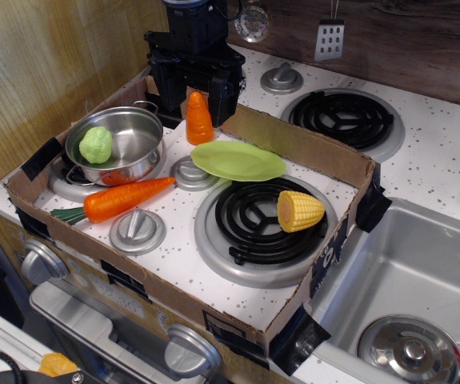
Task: Take broccoli out of pan
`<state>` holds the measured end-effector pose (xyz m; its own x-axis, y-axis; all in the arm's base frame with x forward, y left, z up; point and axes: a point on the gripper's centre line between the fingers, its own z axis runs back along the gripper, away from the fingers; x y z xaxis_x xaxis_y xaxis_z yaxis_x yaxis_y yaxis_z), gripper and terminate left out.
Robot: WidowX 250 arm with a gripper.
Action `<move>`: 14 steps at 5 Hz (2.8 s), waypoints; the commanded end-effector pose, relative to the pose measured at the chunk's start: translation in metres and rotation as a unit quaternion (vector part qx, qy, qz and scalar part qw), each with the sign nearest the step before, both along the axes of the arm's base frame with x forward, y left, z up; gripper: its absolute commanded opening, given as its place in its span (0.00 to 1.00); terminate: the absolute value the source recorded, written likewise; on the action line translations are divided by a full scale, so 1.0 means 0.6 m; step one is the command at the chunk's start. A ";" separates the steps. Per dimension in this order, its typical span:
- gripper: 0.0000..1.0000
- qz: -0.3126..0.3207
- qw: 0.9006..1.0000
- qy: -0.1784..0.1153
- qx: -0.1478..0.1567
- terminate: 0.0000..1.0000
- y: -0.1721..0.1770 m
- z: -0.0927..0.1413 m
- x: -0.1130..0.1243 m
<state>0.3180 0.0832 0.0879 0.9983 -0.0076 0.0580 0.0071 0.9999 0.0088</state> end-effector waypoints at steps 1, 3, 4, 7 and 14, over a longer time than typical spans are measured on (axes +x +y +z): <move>1.00 0.000 1.000 0.000 0.000 0.00 0.000 0.000 0.000; 1.00 0.003 0.999 0.021 0.046 0.00 0.048 0.047 -0.004; 1.00 0.021 0.998 0.022 0.061 0.00 0.073 0.061 -0.013; 1.00 0.091 0.993 -0.009 0.069 0.00 0.139 0.030 -0.059; 1.00 0.068 0.993 -0.049 0.085 0.00 0.174 -0.027 -0.048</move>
<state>0.2832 0.1811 0.0550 0.9862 0.1145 0.1194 -0.1311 0.9810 0.1428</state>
